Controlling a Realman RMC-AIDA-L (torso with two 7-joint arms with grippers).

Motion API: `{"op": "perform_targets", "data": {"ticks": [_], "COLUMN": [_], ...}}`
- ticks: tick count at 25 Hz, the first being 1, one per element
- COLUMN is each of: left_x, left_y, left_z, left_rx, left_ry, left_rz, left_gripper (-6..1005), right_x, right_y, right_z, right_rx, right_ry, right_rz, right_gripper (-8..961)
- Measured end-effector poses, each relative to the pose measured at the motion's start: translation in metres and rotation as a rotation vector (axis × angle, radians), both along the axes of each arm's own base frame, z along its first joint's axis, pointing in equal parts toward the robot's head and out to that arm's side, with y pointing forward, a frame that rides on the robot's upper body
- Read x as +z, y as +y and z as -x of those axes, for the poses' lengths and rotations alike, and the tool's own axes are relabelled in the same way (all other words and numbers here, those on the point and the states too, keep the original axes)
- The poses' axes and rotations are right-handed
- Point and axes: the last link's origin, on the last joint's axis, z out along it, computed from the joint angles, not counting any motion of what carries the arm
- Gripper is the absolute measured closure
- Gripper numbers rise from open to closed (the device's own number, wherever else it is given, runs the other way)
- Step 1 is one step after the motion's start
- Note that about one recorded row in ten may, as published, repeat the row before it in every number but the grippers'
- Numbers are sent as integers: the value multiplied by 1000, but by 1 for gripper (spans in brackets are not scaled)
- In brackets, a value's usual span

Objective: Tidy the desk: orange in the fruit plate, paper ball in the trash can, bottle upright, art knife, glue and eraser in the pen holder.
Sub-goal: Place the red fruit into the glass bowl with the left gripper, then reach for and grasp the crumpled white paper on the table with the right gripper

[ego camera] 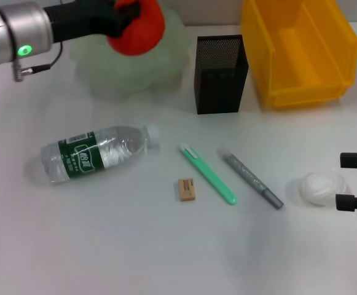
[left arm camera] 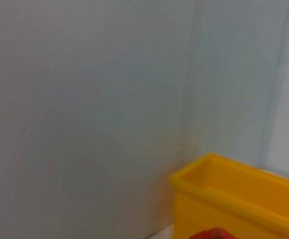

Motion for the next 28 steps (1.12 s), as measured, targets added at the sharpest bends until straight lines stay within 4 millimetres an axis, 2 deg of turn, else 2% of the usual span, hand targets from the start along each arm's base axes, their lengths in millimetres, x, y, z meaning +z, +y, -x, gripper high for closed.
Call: {"op": "perform_targets", "data": {"ticks": [4,8,15,21,22,23,27,28], "left_x": [-11,-12,-26,-26,-23,-16,-12,-3], "left_y": [19,23,26,27,24,16,11,-15], "left_z": [-2,-2,0,0,-1,-1,-2,-1], "left_rx": [65,81,117,119,110,68,39,-82], "left_ry": [32,48,95,92,50,5,-15,-75], "left_rz": [-54,-79,-118,-124,-113,-105,-100,-56], "left_gripper": [934,911,870,728,704,653,459,420], "right_x": [0,-1,-1,5,6,8,14,15], "right_y": [-1,-2,-1,3,4,5,14,16], "right_z": [-1,-1,-1,4,5,7,17,21], "right_rx": [-2,-4,-5,-8,-8,-6,-5,-10], "right_ry": [2,4,3,-16,-20,-25,-51,-61], "right_rz": [3,6,5,-5,-6,-7,-9,-6], "right_gripper": [189,189,189,189,189,189,190,190]}}
